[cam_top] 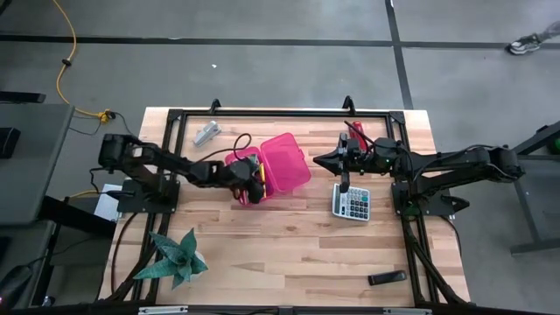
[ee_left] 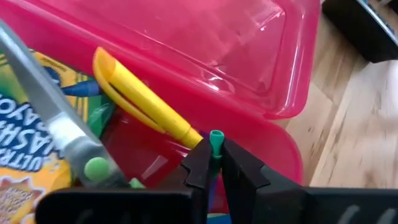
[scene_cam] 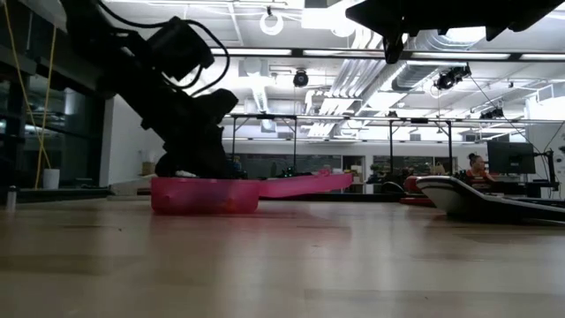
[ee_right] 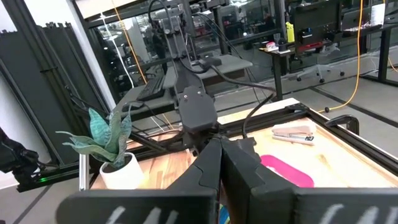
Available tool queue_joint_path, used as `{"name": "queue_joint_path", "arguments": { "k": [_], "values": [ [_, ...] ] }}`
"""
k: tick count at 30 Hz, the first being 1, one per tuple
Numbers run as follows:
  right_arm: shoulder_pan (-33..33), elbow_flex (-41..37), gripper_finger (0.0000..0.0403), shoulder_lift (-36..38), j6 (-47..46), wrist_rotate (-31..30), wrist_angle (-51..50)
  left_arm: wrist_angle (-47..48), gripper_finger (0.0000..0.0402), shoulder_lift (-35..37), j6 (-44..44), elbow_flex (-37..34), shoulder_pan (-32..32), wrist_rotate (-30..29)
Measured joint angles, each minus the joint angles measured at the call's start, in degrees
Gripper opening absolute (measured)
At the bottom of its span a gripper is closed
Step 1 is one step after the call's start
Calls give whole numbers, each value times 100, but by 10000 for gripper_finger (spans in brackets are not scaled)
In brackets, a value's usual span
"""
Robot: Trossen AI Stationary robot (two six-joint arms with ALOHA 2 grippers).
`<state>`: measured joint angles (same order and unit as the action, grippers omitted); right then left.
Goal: Pack school essentials
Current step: Put the green eraser into the pink pencil box, then adjust the pink pencil box
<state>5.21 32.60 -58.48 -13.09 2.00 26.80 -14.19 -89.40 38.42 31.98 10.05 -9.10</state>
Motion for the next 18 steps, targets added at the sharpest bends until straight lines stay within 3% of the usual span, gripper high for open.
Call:
{"name": "queue_joint_path", "arguments": {
  "k": [6,11,18],
  "values": [
    [0,1,0,-1,-11,0,-13,617,60,110,-60,198,143,114],
    [-2,0,0,-2,3,-2,-52,1339,91,536,-137,239,281,114],
    [0,0,0,-1,-10,-19,-104,1588,114,1412,-116,239,374,428]
  ]
}}
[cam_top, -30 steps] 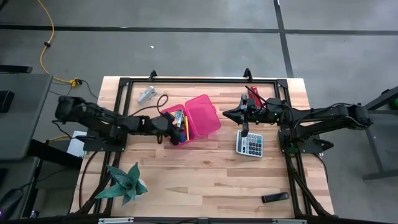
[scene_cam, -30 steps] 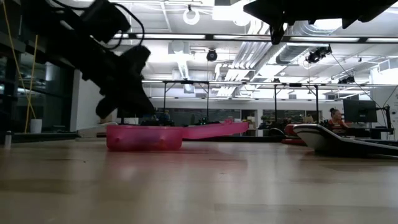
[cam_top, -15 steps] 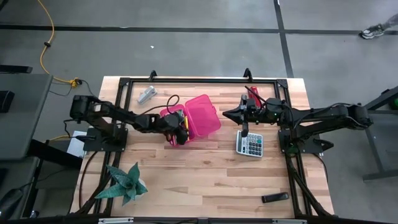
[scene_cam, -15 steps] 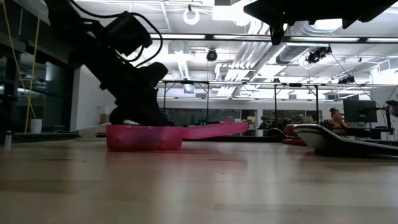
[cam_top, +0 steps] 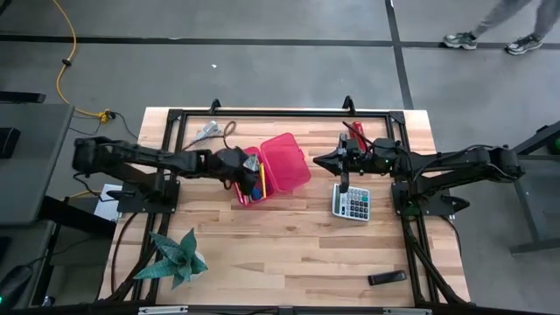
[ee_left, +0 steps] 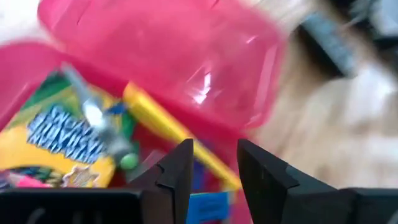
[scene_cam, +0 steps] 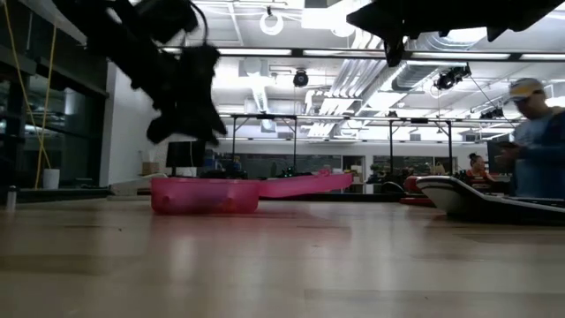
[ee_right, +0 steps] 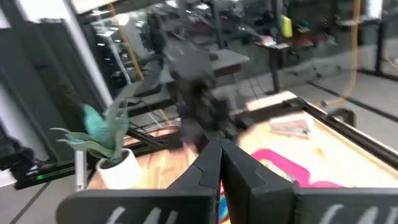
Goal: Pack school essentials
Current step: Adjust the pink pencil box
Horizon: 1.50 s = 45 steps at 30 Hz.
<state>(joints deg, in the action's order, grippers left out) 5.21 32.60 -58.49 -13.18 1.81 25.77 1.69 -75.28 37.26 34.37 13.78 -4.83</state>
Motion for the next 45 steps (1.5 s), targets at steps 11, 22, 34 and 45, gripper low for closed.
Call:
{"name": "queue_joint_path", "arguments": {
  "k": [11,22,34,45],
  "values": [
    [266,0,0,-646,-1173,-675,-540,-1912,72,2269,-1472,0,-817,-114],
    [1188,0,0,-2130,-3457,-883,-1712,-2127,2,3873,-2344,0,-1172,-1067],
    [1216,2,0,-3282,-4208,-156,-569,-1723,1,3868,-2247,0,-1167,-1244],
    [781,2,0,-3297,-4384,-132,-499,-1615,0,3804,-2243,0,-1167,-1254]
  ]
}}
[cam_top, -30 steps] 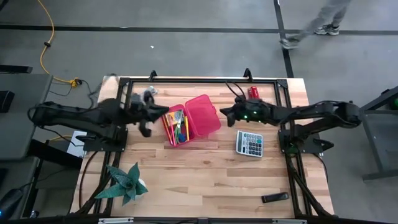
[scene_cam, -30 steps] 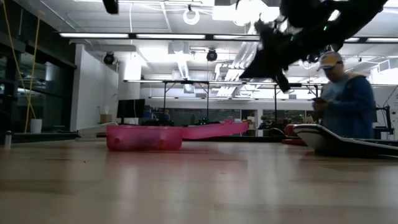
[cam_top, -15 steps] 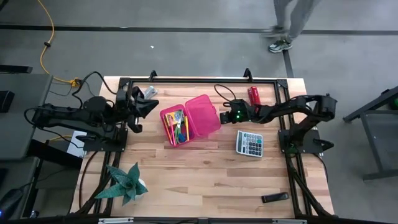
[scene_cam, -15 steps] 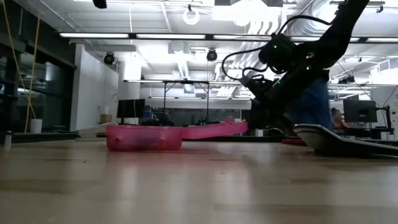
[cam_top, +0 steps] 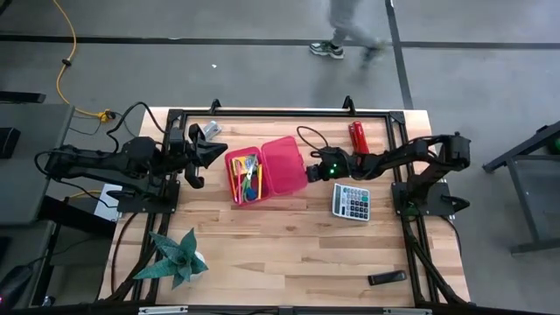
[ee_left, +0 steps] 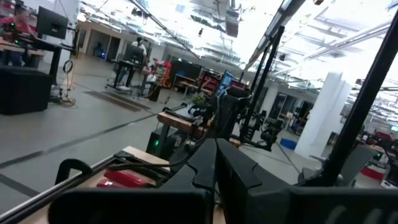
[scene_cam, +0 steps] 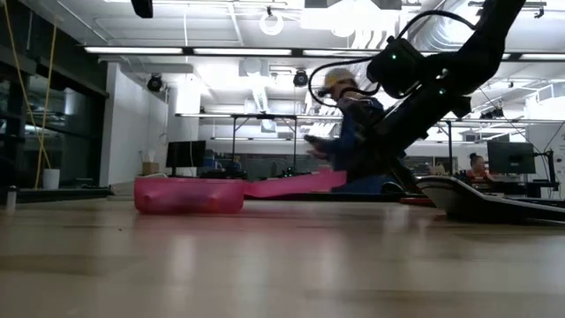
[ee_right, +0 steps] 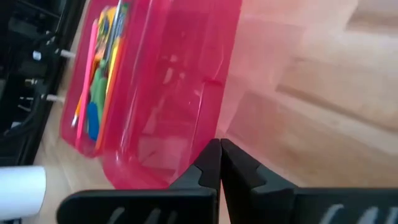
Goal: Pack school essentials
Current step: Adjust the pink pencil box, then return to Home Position
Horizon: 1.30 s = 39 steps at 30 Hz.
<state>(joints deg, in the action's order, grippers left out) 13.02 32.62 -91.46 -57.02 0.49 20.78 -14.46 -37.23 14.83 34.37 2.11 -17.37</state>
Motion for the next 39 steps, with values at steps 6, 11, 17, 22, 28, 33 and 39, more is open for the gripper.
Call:
{"name": "queue_joint_path", "arguments": {
  "k": [6,11,17,22,28,33,39],
  "values": [
    [-359,0,0,0,-226,-1,52,8,0,0,0,0,0,-1],
    [-674,0,0,0,-384,0,52,8,0,0,0,0,0,-9],
    [-964,0,0,0,-465,-2,293,8,0,0,0,0,0,-74],
    [-1157,0,0,0,-463,-2,698,8,0,0,0,0,0,-131],
    [-1323,0,0,1,-439,24,745,35,0,0,0,0,0,-136],
    [-1344,0,0,67,77,405,663,90,0,0,0,0,-1,-140],
    [-1156,0,0,965,1507,399,33,176,0,92,-1,0,-2,-103]
  ]
}}
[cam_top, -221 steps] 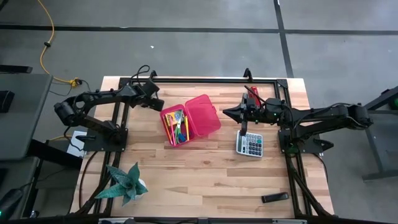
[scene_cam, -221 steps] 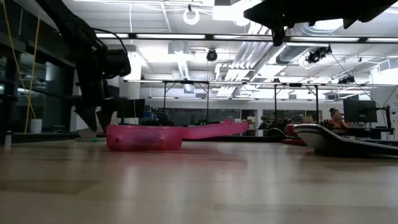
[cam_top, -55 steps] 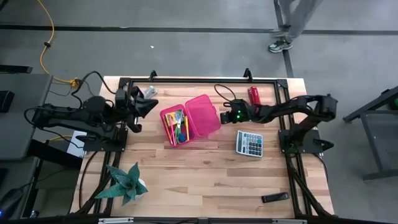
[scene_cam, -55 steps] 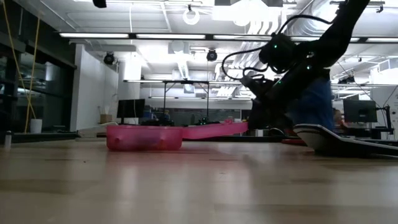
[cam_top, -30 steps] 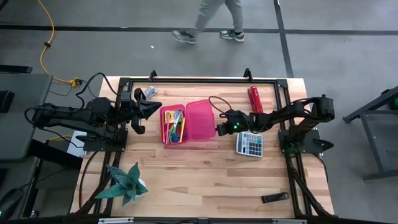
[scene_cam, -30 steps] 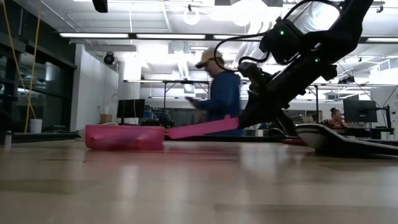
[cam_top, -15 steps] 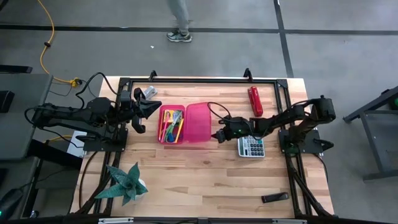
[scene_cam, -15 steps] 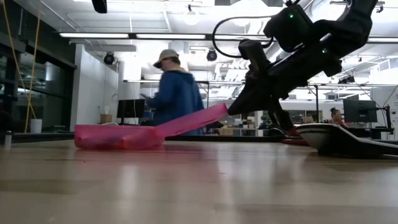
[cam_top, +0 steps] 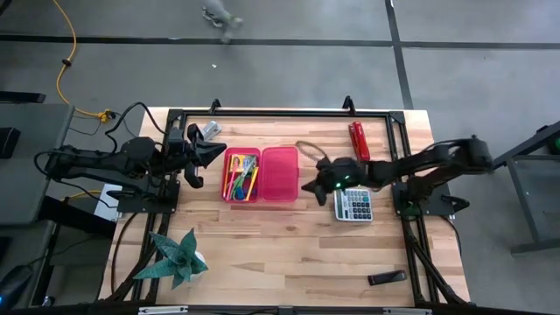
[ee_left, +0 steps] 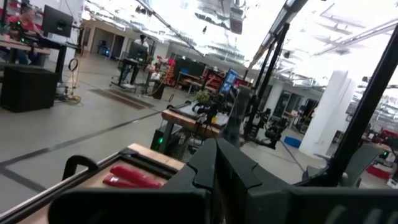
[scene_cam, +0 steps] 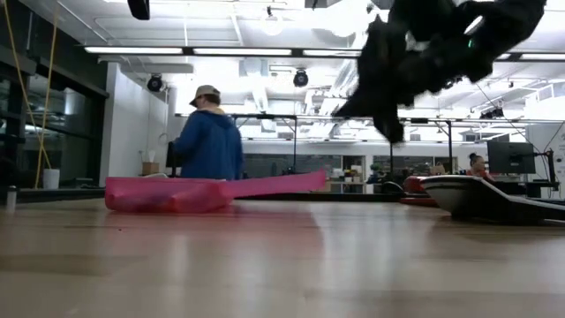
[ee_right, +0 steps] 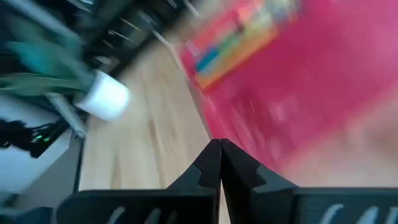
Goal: Pack school essentials
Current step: Return to Home Position
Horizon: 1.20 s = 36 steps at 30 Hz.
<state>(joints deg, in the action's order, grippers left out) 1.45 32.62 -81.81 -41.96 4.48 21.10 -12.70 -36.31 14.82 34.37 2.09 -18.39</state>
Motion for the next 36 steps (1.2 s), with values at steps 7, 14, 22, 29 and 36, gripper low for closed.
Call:
{"name": "queue_joint_path", "arguments": {
  "k": [7,14,22,29,36],
  "values": [
    [41,2,0,1555,2364,-13,887,218,0,113,-4,0,2,20],
    [44,4,0,2487,3012,-298,1291,228,0,109,-45,0,0,22],
    [41,4,0,2781,3563,-120,1340,505,0,109,-47,0,2,113],
    [41,4,0,2781,3576,-106,1248,744,0,120,-8,-2,0,374],
    [41,4,0,2779,3233,-100,1204,936,0,806,161,-851,18,589]
  ]
}}
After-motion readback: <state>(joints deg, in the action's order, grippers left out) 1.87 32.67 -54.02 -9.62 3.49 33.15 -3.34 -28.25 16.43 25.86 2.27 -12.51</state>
